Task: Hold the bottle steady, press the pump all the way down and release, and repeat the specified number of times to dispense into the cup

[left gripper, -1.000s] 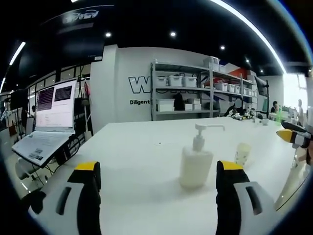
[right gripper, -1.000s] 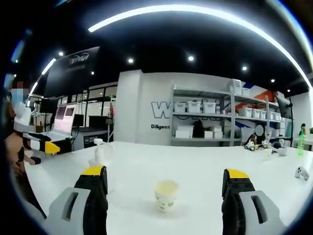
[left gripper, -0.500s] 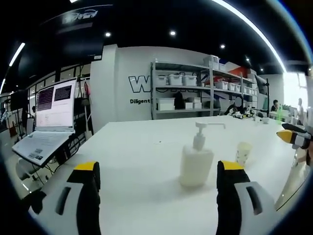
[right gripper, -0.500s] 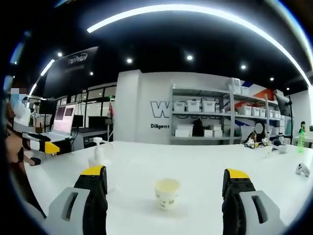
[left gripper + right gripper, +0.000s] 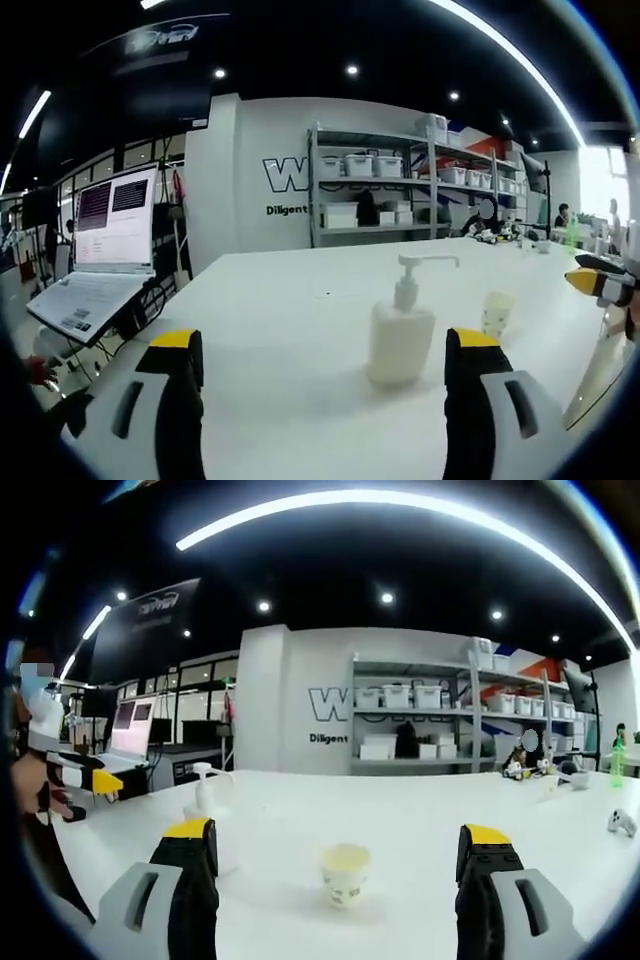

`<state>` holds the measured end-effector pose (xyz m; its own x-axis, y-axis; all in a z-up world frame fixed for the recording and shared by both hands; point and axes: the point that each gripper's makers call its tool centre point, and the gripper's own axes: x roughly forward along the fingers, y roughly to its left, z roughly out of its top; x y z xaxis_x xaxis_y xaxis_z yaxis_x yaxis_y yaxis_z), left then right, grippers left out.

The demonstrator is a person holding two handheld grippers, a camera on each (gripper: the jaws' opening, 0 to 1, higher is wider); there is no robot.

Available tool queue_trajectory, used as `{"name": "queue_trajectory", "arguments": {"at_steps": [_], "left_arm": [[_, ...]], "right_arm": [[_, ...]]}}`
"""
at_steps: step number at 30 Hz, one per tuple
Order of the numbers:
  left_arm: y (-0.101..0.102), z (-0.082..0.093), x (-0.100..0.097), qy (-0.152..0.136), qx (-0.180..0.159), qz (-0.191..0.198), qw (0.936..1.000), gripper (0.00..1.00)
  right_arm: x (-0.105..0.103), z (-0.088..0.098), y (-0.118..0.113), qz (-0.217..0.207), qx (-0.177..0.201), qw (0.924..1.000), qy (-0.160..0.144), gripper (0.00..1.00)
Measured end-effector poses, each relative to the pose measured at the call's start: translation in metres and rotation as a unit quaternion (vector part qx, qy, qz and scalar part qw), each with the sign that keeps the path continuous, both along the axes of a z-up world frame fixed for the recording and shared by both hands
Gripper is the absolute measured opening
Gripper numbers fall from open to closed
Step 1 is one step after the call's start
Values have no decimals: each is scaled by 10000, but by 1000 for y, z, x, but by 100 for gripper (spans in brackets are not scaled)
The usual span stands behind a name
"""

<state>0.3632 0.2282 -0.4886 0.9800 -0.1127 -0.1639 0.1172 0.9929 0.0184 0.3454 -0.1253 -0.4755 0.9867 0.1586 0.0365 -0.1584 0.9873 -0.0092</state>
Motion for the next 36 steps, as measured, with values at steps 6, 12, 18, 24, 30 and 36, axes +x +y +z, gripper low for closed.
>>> {"name": "queue_trajectory", "arguments": {"at_steps": [6,12,18,24,30,36], "left_arm": [[1,6,-2,-79,-17,10,10000,99],[7,8,-2,-143,-143,78,9998,99],[14,4,-6,-64,-135,176,9997,99],[26,7,-4,-116,-129,348,9992,99],[22,-2,-1,-41,-176,375,9991,99],[16,-2,1,-31,-13,466,9989,99]], "right_arm": [[2,1,3,46,-22,10000,5,98],[3,7,16,158,-74,9998,-42,99],[5,4,27,237,-170,9996,-18,98],[4,-1,22,183,-132,9997,89,98],[-1,-8,20,-189,-177,9996,-89,94],[-1,-25,31,-117,-65,9999,88,96]]}}
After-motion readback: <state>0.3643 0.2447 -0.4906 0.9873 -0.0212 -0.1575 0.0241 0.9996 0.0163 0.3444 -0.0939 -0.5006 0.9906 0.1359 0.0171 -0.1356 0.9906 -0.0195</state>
